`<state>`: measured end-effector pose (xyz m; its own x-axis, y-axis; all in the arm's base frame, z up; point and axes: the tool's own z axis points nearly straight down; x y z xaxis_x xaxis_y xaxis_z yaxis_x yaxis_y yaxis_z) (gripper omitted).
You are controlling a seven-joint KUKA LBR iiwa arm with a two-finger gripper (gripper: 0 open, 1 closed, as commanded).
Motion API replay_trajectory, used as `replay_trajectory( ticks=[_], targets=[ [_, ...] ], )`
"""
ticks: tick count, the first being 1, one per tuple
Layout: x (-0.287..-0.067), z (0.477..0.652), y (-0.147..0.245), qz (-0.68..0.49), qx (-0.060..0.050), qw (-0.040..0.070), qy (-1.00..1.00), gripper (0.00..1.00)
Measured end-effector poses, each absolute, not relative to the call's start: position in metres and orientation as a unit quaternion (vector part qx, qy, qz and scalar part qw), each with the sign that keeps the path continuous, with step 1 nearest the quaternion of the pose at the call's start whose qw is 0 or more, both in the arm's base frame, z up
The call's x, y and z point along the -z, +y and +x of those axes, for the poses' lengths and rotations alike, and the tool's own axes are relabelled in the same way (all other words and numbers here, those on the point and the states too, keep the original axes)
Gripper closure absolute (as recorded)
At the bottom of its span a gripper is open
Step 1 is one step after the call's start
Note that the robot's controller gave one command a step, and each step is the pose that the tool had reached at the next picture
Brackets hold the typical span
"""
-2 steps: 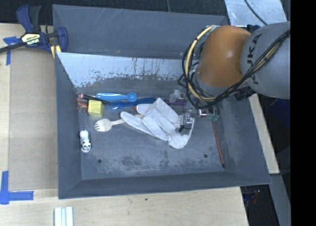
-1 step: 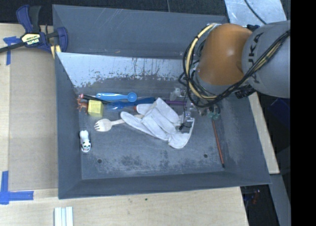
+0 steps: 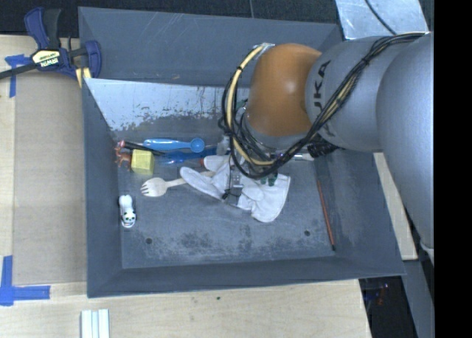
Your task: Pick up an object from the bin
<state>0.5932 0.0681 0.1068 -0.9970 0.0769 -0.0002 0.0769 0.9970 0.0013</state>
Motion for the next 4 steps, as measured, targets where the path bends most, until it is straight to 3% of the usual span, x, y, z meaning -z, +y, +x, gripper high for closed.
replay_trajectory(
  ticks=[1,2,3,4],
  targets=[
    [-0.129,0.575,0.08,0.093,0.002,0.001,0.996,0.0],
    [-0.121,0.591,0.097,0.14,0.0,0.002,0.99,0.0],
    [-0.07,0.585,0.1,0.251,0.0,0.004,0.968,0.0],
    [-0.073,0.597,0.086,0.17,-0.001,0.007,0.985,1.0]
  ],
)
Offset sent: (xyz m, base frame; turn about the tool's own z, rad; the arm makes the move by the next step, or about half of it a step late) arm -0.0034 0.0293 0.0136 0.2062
